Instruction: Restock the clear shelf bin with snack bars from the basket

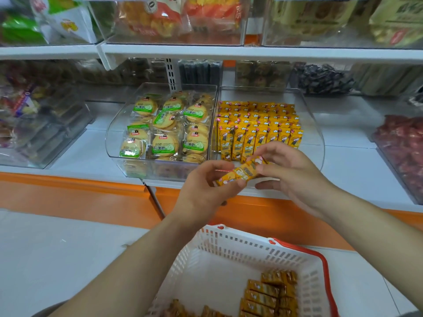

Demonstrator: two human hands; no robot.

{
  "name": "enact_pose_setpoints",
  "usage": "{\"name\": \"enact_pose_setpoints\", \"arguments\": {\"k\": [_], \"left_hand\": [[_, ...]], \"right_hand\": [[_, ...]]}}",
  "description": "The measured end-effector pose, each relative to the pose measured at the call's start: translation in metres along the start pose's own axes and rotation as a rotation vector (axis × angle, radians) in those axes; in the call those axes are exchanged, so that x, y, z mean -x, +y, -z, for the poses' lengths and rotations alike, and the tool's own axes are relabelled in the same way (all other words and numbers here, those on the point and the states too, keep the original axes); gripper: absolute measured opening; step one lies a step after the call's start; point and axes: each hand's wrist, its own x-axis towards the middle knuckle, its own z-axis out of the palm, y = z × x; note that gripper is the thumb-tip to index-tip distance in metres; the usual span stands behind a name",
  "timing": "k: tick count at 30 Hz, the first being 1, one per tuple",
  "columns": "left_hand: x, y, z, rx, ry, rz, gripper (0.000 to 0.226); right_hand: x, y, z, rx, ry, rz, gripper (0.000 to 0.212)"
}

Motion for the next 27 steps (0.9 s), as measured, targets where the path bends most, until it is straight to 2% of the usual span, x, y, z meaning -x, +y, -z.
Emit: {"name": "enact_pose_setpoints", "arguments": {"k": [3,5,8,12,15,16,19,22,24,27], "left_hand": [[-0.005,0.002,0.007,0.086,0.064,-0.005,0.029],[-0.008,0.006,0.013,0.145,0.055,-0.016,0.028],[-0.012,0.013,0.024,0.113,0.066,-0.075,0.033],[-0.017,0.02,0.039,-0.101,0.195,-0.202,0.031],[-0.019,0.023,0.039,-0.203,0.235,-0.219,0.037],[-0.021,0.024,0.037,-0.236,0.242,-0.223,0.038],[-0.033,0.033,0.037,-0.307,0.27,-0.276,0.041],[-0.053,0.044,0.038,-0.372,0.284,-0.338,0.04],[-0.07,0.05,0.037,-0.461,0.268,-0.356,0.043],[-0.097,0.05,0.032,-0.593,0.223,-0.35,0.047]], "right_hand": [[-0.001,0.001,-0.006,0.208,0.029,0.041,0.012],[0.0,0.002,-0.015,0.312,-0.061,0.051,0.009],[-0.001,0.001,-0.025,0.438,-0.151,0.062,0.011],[-0.026,-0.005,-0.02,0.566,-0.025,0.217,0.012],[-0.072,-0.005,-0.009,0.741,0.07,0.284,0.014],[-0.092,-0.003,-0.006,0.858,0.09,0.301,0.02],[-0.142,0.007,-0.007,1.234,0.09,0.331,0.056],[-0.171,0.021,-0.013,1.422,0.035,0.283,0.073],[-0.179,0.029,-0.008,1.452,0.04,0.288,0.064],[-0.18,0.036,0.008,1.331,0.047,0.375,0.044]]}}
